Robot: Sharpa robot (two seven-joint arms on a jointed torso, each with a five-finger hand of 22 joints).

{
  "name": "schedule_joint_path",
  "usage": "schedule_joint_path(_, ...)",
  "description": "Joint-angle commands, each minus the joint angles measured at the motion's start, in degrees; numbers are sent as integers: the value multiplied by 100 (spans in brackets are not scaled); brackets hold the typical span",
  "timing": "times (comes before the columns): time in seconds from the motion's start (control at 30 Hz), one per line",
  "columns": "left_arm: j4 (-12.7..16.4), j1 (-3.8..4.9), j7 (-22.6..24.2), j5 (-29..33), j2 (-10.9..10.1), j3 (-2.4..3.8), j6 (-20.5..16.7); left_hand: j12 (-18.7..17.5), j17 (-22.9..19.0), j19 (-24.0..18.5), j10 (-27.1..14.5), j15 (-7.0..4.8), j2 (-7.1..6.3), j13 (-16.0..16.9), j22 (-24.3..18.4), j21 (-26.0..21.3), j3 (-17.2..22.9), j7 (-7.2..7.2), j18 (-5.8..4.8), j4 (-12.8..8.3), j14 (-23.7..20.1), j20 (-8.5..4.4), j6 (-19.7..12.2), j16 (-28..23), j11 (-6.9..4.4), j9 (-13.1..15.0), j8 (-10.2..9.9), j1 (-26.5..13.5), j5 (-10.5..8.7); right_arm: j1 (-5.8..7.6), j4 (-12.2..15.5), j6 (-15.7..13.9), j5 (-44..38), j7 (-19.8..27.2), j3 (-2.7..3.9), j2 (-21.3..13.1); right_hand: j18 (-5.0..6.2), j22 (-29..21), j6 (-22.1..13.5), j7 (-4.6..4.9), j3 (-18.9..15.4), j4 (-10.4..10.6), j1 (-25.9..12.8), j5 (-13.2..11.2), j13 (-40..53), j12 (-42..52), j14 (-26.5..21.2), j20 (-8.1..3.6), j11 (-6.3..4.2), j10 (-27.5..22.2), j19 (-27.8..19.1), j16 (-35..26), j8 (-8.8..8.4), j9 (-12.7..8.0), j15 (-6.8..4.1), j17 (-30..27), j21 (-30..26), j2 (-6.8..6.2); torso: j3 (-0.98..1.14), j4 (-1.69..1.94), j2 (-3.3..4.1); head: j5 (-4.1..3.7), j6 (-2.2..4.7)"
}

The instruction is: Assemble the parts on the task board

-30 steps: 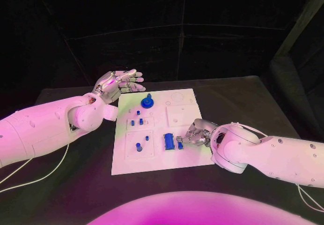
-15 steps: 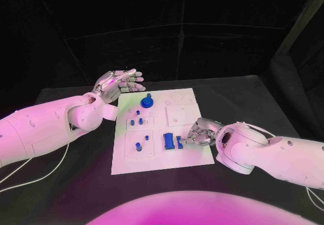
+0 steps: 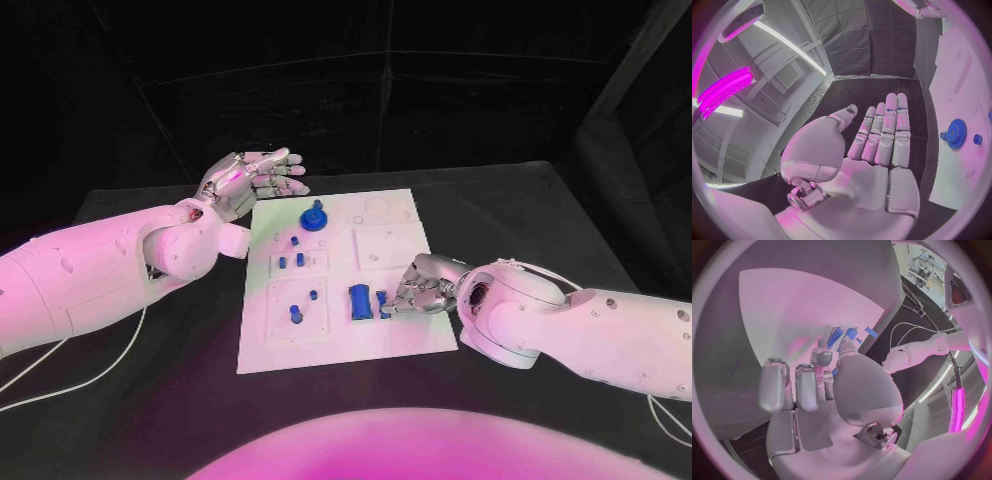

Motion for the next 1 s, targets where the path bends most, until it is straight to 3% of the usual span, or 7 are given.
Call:
schedule_joint_path(0.03,1,10,33,-12,7,5,81,36,-6,27,-46,23,-44,9,-5,-36,-6,20,29,-15,-13,27,-33,3,11,9,30,8,15,3,-29,275,-44,138,0,33,-26,7,0,15,-10,-50,83,-43,3,-20,347,-7,10,10,20,-6,-37,9,-26,127,-4,-5,0,7,5,7,-6)
schedule_joint_path(0.5,-10,9,31,-12,9,5,83,36,-6,27,-46,23,-44,9,-5,-36,-6,20,29,-15,-13,27,-33,3,11,9,30,8,15,2,-168,268,-72,17,-1,86,-27,15,11,15,-12,-61,112,-55,11,-9,349,-7,10,14,22,-2,-34,13,-26,136,0,24,0,-5,2,17,-27)
schedule_joint_path(0.83,-17,9,31,-12,14,5,81,36,-6,27,-46,23,-44,9,-5,-36,-6,20,29,-15,-13,27,-33,3,11,9,30,8,15,3,-318,231,-140,-8,-1,159,-29,26,26,11,-6,-76,153,-61,12,-10,350,-7,6,17,27,1,-28,17,-28,140,5,70,3,6,7,23,-30)
schedule_joint_path(1.0,-23,9,34,-12,12,5,77,44,-6,30,-52,24,-40,8,-12,-38,-9,21,29,-14,-14,27,-36,4,12,9,34,8,15,2,-316,103,-121,119,-1,154,-25,4,17,15,-16,-79,156,-65,-1,-32,345,-7,8,10,18,-13,-34,16,-28,118,-6,65,-3,-9,-7,27,-29)
